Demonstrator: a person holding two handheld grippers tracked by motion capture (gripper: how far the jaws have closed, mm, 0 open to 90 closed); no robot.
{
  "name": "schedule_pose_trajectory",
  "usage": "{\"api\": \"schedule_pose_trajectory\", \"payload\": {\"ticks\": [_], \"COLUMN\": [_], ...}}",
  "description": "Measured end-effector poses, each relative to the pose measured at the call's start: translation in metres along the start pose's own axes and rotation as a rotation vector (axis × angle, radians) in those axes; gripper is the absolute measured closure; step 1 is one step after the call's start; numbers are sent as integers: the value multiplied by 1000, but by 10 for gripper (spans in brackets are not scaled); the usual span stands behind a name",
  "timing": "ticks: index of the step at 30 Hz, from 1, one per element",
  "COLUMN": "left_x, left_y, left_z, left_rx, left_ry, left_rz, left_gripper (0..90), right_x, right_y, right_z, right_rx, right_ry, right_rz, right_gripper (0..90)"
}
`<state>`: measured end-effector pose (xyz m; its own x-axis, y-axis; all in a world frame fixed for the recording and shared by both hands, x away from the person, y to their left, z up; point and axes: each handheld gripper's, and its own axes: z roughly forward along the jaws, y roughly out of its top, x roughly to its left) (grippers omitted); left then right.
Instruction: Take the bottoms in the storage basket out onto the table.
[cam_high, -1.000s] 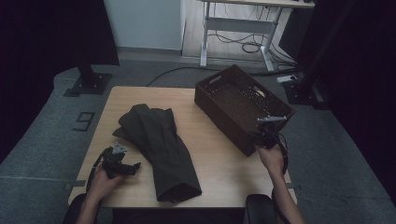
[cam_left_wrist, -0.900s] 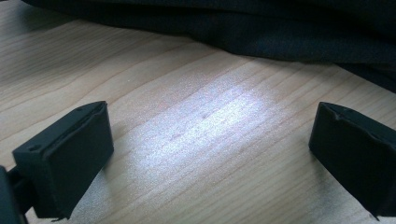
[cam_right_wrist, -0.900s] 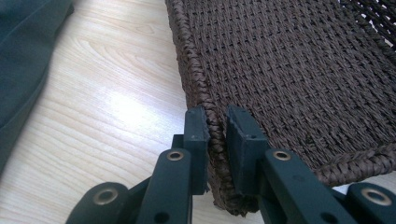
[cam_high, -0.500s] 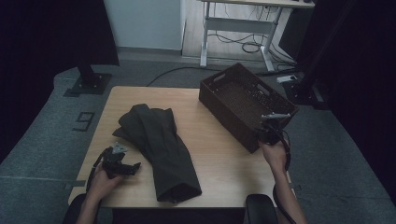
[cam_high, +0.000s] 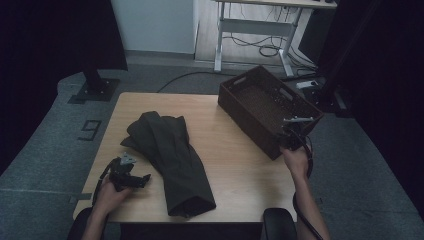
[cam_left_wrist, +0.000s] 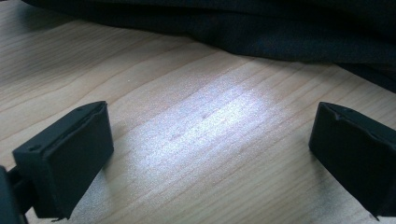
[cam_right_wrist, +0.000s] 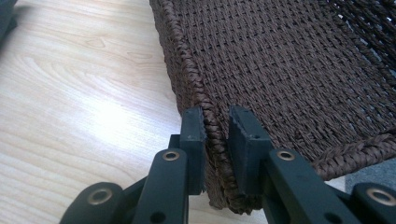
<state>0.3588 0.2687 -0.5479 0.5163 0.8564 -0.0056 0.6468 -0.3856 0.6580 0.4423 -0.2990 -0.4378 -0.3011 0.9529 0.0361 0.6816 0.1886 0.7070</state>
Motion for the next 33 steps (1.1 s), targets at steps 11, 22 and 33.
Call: {"api": "schedule_pose_trajectory", "payload": {"ticks": [11, 22, 33], "left_x": [0, 0, 0], "left_y": [0, 0, 0], "left_z": [0, 0, 0], "left_rx": [0, 0, 0], "left_ry": [0, 0, 0], "left_rz": [0, 0, 0], "left_gripper": [0, 0, 0], "right_x": [-9, -18, -26], "right_y": [9, 15, 21], "right_z": [7, 13, 18], "right_rx": [9, 9, 10], "right_ry": [-43, -66, -92], "right_rz": [9, 21, 18], "right_gripper": [754, 752, 749]}}
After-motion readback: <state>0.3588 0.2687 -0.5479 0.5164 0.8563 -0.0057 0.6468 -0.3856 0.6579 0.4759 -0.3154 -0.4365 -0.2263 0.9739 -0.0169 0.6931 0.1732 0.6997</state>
